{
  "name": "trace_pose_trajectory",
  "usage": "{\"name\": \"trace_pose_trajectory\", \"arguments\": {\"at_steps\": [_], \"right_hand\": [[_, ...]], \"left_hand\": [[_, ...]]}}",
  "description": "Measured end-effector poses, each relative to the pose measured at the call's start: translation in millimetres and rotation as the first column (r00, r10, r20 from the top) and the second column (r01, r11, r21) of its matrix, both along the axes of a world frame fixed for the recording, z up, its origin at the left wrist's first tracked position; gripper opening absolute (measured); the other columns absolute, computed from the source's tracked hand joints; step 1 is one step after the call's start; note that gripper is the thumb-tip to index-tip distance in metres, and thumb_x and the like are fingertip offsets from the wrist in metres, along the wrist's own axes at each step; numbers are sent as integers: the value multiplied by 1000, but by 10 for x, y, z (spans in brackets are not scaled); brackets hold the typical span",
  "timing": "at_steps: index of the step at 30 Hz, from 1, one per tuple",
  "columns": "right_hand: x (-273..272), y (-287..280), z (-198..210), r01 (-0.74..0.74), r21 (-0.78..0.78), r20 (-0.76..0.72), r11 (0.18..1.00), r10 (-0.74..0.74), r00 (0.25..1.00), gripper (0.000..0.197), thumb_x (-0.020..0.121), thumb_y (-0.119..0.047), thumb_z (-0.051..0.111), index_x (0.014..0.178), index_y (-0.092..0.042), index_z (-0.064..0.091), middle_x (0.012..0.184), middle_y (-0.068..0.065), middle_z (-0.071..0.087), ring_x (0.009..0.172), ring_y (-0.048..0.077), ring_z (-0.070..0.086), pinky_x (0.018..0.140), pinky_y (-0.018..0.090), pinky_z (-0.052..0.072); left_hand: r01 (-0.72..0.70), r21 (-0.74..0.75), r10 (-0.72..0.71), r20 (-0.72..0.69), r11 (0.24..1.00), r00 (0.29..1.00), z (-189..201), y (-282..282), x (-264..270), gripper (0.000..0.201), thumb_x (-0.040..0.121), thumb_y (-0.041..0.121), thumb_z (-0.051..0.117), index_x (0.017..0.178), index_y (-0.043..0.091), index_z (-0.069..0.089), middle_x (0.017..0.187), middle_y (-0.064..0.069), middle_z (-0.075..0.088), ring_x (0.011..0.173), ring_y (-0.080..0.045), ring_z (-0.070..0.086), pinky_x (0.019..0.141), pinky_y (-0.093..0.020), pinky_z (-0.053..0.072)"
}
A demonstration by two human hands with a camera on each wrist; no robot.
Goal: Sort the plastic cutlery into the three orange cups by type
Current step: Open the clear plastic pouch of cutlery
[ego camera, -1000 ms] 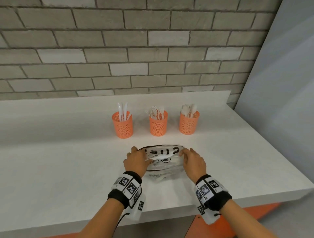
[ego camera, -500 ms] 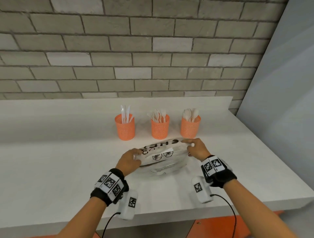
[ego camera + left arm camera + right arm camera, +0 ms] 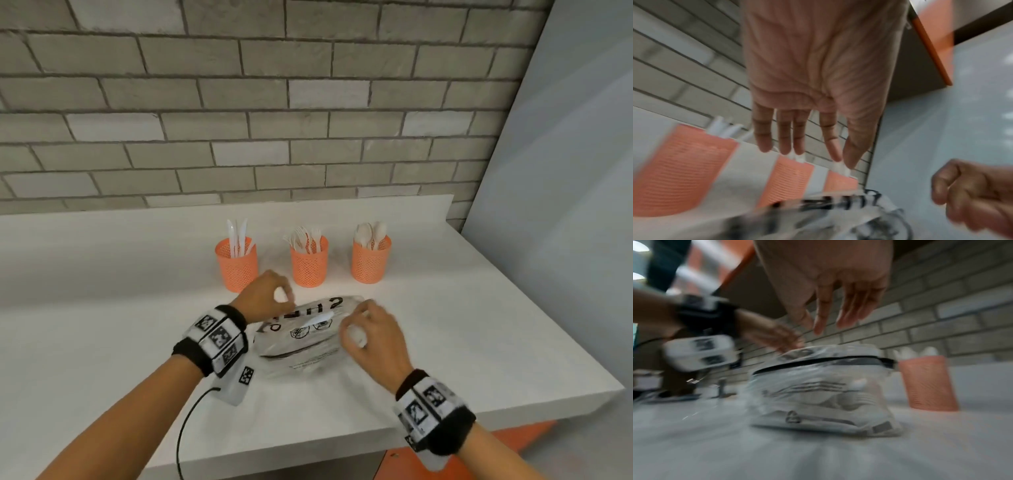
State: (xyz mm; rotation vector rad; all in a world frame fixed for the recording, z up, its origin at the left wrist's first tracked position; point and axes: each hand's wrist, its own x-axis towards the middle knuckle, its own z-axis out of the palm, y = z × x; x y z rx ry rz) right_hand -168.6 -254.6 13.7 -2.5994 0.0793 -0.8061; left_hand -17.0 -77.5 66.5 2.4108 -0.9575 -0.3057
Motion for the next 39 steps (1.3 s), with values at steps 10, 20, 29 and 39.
{"name": "trace_pose_trajectory", "arguments": {"at_steps": [10,20,29,39], "right_hand": [[304,651,-90,-431,-245,-383,868,322,866,39,82,-22,61,112,3,60,105,22,63,99,37,59,97,43,46],[296,1064,-188,-381,-153,-524,912,252,813,41,90,-30,55,114,2,48,112,24,55,99,37,50,95,44,24],[17,629,-127,-339,-178,-583,924,179,793,51,91,-43,48,119,0,49,99,24,63,97,35,53,100,39,29],[373,-565,322,-148,-527,-393,837,-85,915,22,52,-21,87,68,-25,73,116,16,65,113,34,60,89,41,50]], "left_hand": [[495,406,-528,-36,768,849,160,-1050,71,24,81,-1,54,90,11,73,144,-1,43,128,-21,44,105,-32,36],[490,563,-581,-20,666,813,8,-1368,50,28,80,-5,46,95,1,70,109,-12,68,84,-21,54,75,-28,42],[266,309,-323,150,913,934,5,-1006,525,32,83,-10,43,96,1,70,112,-13,65,107,-27,58,90,-27,42],[-84,225,114,-122,971,986,-291,156,233,27,84,9,58,110,10,66,112,-8,53,108,-24,54,85,-22,40]]}}
